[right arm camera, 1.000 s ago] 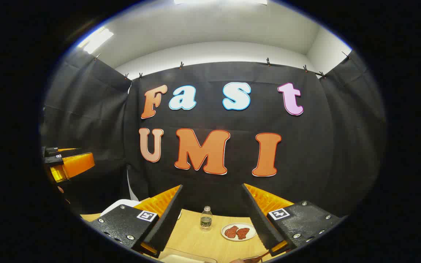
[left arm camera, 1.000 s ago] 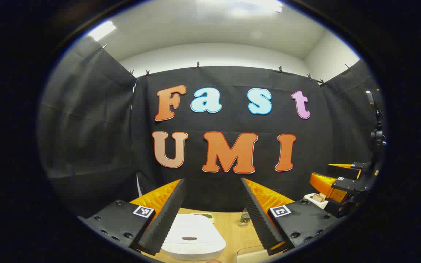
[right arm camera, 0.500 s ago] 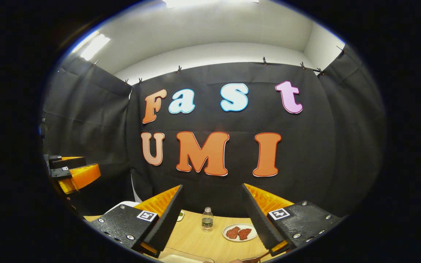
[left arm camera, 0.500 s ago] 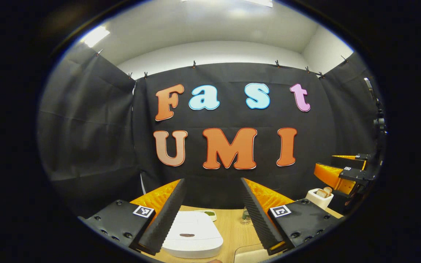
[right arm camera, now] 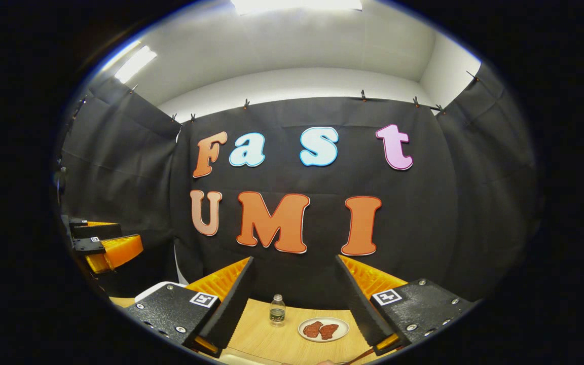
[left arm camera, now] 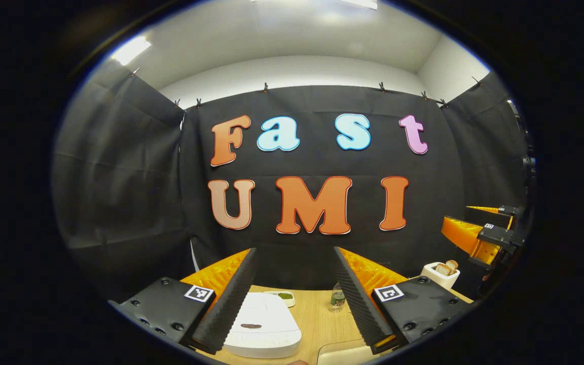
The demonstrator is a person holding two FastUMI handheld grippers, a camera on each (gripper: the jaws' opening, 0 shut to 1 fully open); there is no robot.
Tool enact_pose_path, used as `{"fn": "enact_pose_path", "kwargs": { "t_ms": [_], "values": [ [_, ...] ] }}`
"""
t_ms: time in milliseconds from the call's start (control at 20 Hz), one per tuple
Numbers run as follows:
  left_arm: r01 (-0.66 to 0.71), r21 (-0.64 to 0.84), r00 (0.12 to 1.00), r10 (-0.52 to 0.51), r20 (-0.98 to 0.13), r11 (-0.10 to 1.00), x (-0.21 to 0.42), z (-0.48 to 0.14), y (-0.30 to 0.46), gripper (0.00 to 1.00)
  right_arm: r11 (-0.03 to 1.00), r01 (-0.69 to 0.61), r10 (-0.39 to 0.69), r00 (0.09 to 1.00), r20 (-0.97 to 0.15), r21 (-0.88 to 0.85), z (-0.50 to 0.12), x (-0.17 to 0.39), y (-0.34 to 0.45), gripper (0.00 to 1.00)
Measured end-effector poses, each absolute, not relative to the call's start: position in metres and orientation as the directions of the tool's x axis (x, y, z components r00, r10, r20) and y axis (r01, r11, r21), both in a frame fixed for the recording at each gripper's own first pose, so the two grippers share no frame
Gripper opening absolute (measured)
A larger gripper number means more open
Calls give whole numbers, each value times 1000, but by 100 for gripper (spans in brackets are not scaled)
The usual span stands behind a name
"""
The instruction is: Close the left gripper, press the button to open the rice cooker; take a wooden spoon from the chopstick holder with the right hand, scoop a spoonful of rice and pour it into the rice cooker, then put the wooden spoon back into the chopstick holder.
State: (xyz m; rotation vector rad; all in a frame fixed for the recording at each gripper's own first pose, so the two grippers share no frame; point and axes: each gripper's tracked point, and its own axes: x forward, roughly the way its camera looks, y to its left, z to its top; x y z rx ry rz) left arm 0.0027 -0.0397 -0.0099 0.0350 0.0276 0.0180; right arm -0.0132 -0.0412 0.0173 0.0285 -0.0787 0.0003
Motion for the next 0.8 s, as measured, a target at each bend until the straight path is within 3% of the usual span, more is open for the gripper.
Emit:
{"fn": "enact_pose_path", "kwargs": {
  "t_ms": [50, 150, 400, 450, 500, 600, 650, 750, 800],
  "values": [
    [-20, 37, 999, 21, -28, 999, 2, -10, -40, 99, 999, -3, 1, 997, 78, 32, 16, -12, -41, 91],
    [-26, 44, 999, 27, -29, 999, 2, -10, -39, 99, 999, -8, 4, 997, 73, 44, 14, -11, -42, 95],
    [-48, 62, 999, 50, -19, 997, -1, -10, -41, 99, 999, -31, 28, 998, 64, 43, 7, -4, -43, 95],
    [-57, 66, 998, 59, -23, 996, -1, -13, -40, 99, 998, -38, 35, 998, 59, 43, 5, -4, -43, 91],
    [-66, 67, 997, 68, -27, 996, -2, -16, -40, 99, 998, -44, 42, 998, 56, 43, 2, -3, -45, 95],
    [-86, 43, 995, 88, -54, 995, -5, -26, -39, 100, 998, -57, 55, 997, 49, 39, -3, 1, -48, 91],
    [-93, 9, 993, 94, -78, 996, -7, -34, -39, 99, 997, -61, 60, 998, 37, 39, -10, 3, -50, 95],
    [-125, -28, 984, 121, -131, 992, -10, -50, -34, 100, 997, -69, 68, 998, 18, 44, -20, 4, -56, 95],
    [-152, -26, 978, 147, -145, 988, -12, -55, -27, 99, 996, -73, 73, 997, 14, 49, -23, 5, -58, 91]
  ]
}}
